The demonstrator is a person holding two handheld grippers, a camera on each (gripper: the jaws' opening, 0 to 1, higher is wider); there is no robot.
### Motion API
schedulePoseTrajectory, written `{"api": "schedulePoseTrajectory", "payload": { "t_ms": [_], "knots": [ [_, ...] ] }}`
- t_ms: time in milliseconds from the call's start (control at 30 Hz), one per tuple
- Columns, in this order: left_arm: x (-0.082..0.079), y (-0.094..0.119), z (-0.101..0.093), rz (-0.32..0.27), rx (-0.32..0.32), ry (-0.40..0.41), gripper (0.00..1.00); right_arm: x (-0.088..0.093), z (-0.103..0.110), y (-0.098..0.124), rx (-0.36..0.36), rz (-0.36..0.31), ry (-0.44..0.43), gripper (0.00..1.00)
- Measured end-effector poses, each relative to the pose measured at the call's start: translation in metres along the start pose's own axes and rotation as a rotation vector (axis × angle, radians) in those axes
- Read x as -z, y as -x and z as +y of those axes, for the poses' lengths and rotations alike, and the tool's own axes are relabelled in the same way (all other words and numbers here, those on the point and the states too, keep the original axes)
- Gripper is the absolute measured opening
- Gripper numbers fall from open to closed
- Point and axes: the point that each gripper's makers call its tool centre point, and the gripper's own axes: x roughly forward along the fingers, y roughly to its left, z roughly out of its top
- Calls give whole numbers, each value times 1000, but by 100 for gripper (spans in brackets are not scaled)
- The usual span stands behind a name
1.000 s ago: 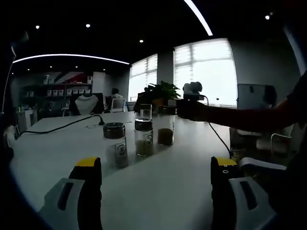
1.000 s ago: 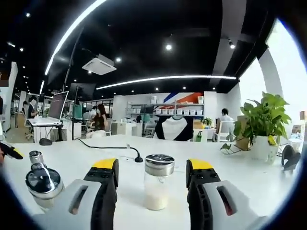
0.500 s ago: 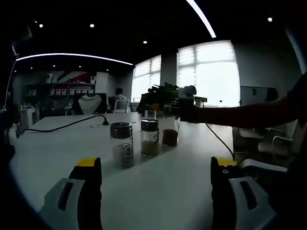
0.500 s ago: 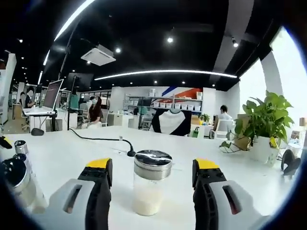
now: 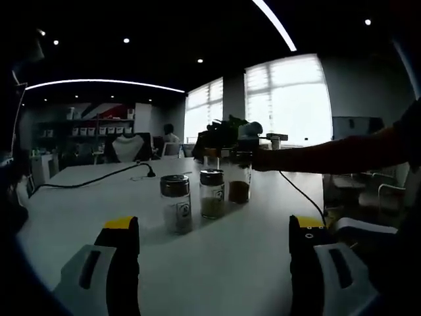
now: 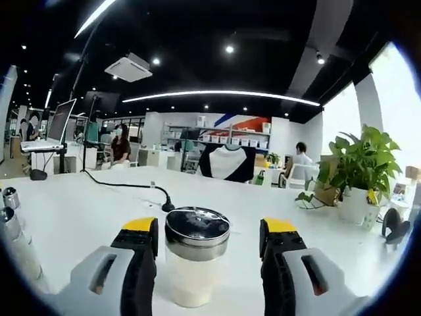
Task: Rotate the seasoning bottle until the label or dispensing opening points toward the visible target arrow and the bottle remains upright within the marked orientation range
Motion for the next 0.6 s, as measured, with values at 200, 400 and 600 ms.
{"api": "schedulePoseTrajectory", "payload": {
  "t_ms": [200, 400, 600],
  "knots": [
    [1, 0, 1, 4, -3, -6, 100, 1, 0, -3, 13, -5, -2, 54],
    [3, 0, 1, 11, -3, -7, 100, -4, 11, 0, -12, 0, -7, 40],
    [3, 2, 4, 8, -10, -6, 100, -5, 14, 6, -16, -5, -2, 39]
  ]
}}
